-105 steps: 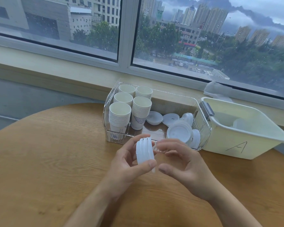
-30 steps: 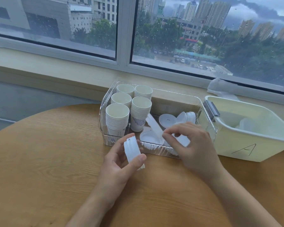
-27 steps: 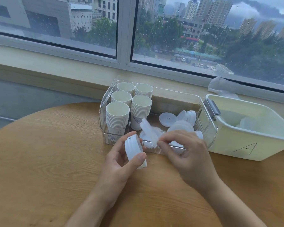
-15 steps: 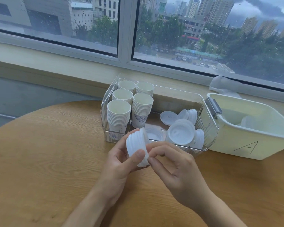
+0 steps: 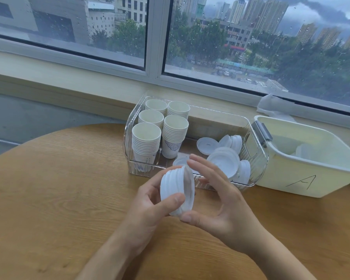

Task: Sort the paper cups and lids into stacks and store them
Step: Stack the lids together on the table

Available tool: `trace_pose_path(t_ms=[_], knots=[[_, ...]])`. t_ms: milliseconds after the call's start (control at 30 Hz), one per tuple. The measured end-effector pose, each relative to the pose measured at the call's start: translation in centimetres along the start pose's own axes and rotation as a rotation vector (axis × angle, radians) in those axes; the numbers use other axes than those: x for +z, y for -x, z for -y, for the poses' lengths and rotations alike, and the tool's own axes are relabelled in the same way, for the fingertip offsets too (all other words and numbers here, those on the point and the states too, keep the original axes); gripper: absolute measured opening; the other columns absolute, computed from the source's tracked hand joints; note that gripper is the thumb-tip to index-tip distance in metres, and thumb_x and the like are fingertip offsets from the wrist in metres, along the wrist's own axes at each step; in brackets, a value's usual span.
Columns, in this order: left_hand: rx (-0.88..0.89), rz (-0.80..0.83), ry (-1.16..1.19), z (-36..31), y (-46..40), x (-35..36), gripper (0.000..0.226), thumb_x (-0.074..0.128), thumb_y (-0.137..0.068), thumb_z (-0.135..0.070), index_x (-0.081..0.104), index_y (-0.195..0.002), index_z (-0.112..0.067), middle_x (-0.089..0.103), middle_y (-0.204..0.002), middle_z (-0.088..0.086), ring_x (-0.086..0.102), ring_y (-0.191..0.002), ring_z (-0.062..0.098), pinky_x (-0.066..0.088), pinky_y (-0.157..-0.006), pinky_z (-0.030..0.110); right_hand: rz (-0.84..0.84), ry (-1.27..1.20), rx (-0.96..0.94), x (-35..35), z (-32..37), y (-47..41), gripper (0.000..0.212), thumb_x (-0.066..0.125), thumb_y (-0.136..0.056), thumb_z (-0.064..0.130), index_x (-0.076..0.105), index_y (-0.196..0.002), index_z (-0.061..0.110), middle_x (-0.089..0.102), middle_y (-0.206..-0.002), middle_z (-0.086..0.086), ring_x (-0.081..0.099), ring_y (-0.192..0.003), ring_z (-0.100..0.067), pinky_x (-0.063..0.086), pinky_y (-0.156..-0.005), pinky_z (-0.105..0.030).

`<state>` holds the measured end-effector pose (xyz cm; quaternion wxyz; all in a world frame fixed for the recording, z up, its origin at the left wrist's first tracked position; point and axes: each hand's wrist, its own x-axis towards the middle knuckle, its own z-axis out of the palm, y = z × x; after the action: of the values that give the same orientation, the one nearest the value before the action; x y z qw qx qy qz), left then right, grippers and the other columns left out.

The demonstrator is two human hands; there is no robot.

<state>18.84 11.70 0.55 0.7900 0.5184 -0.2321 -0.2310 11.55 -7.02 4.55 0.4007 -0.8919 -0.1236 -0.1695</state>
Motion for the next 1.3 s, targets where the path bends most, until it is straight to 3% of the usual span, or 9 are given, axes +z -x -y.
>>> trace_pose_path(t_ms=[233, 433, 533, 667, 767, 867, 1067, 1200, 1300], knots=[[-0.044, 0.081, 0.016, -0.7, 0.1, 0.0, 0.08, 0.089, -0.074, -0.056, 0.061, -0.144, -0.03, 0.067, -0.139, 0.012, 0.062, -0.131, 0.033, 0.055, -0.099, 0.043, 0.082, -0.11, 0.0, -1.2, 0.3, -0.1, 0.081, 0.091, -0.081, 0.02, 0.05, -0.151, 0.016, 0.059, -0.15, 0.01, 0.053, -0.142, -0.016, 0.042, -0.114, -0.026], [-0.034, 0.095, -0.001, -0.7, 0.0, 0.0, 0.083, 0.091, -0.073, -0.05, 0.06, -0.145, -0.023, 0.066, -0.136, 0.019, 0.06, -0.128, 0.044, 0.058, -0.1, 0.048, 0.108, -0.034, -0.007, -1.2, 0.0, -0.4, 0.088, 0.097, -0.072, 0.028, 0.054, -0.149, 0.024, 0.059, -0.147, 0.018, 0.053, -0.141, -0.011, 0.04, -0.113, -0.019], [-0.024, 0.06, -0.042, -0.4, -0.1, -0.3, 0.069, 0.089, -0.076, -0.037, 0.063, -0.139, -0.023, 0.07, -0.128, 0.019, 0.063, -0.123, 0.044, 0.058, -0.098, 0.046, 0.153, 0.002, 0.001, -1.2, 0.0, -0.5, 0.091, 0.097, -0.072, 0.036, 0.052, -0.15, 0.03, 0.057, -0.149, 0.02, 0.05, -0.143, -0.008, 0.037, -0.115, -0.018], [-0.013, -0.049, -0.029, -0.1, -0.2, -0.3, 0.06, 0.085, -0.073, -0.034, 0.07, -0.129, -0.025, 0.073, -0.12, 0.015, 0.07, -0.108, 0.026, 0.059, -0.089, 0.036, 0.178, 0.045, 0.073, -2.1, -0.2, -1.9, 0.08, 0.089, -0.077, 0.05, 0.053, -0.147, 0.038, 0.056, -0.145, 0.028, 0.047, -0.141, 0.003, 0.034, -0.112, -0.011], [-0.013, -0.147, -0.001, 0.1, -0.6, -0.4, 0.059, 0.087, -0.068, -0.037, 0.073, -0.125, -0.031, 0.076, -0.119, 0.006, 0.071, -0.106, 0.016, 0.06, -0.084, 0.031, 0.043, 0.268, 0.113, -3.3, -2.0, -4.7, 0.051, 0.077, -0.088, 0.056, 0.065, -0.136, 0.041, 0.065, -0.129, 0.031, 0.055, -0.126, 0.008, 0.041, -0.108, -0.02], [-0.011, -0.205, -0.001, 0.1, -0.8, -0.6, 0.066, 0.088, -0.065, -0.039, 0.072, -0.128, -0.028, 0.076, -0.12, 0.004, 0.071, -0.107, 0.014, 0.058, -0.082, 0.025, 0.122, 0.522, 0.188, -3.9, -4.4, -8.1, 0.042, 0.072, -0.095, 0.049, 0.067, -0.135, 0.037, 0.072, -0.124, 0.017, 0.062, -0.119, -0.007, 0.049, -0.104, -0.036], [-0.005, -0.215, -0.039, 0.1, -0.7, -0.8, 0.07, 0.087, -0.062, -0.04, 0.07, -0.129, -0.027, 0.076, -0.117, 0.004, 0.071, -0.103, 0.01, 0.056, -0.08, 0.019, 0.421, 0.944, 0.252, -1.9, -7.6, -12.7, 0.039, 0.062, -0.101, 0.044, 0.064, -0.138, 0.031, 0.072, -0.121, 0.007, 0.062, -0.118, -0.02, 0.04, -0.081, -0.031], [-0.007, -0.22, -0.044, -0.1, -0.7, -0.8, 0.072, 0.087, -0.062, -0.04, 0.07, -0.13, -0.025, 0.077, -0.115, 0.0, 0.071, -0.102, 0.007, 0.056, -0.079, 0.018, 0.417, 0.986, 0.342, -0.6, -9.1, -13.7, 0.04, 0.067, -0.098, 0.035, 0.064, -0.138, 0.033, 0.073, -0.119, 0.01, 0.062, -0.118, -0.018, 0.039, -0.082, -0.03], [-0.004, -0.218, -0.051, -0.1, -0.7, -0.8, 0.07, 0.087, -0.063, -0.04, 0.07, -0.129, -0.026, 0.077, -0.112, -0.002, 0.071, -0.1, 0.006, 0.056, -0.079, 0.018, 0.323, 0.971, 0.36, -0.4, -9.3, -13.7, 0.031, 0.066, -0.096, 0.027, 0.07, -0.125, 0.035, 0.072, -0.11, 0.009, 0.063, -0.111, -0.02, 0.035, -0.08, -0.03]])
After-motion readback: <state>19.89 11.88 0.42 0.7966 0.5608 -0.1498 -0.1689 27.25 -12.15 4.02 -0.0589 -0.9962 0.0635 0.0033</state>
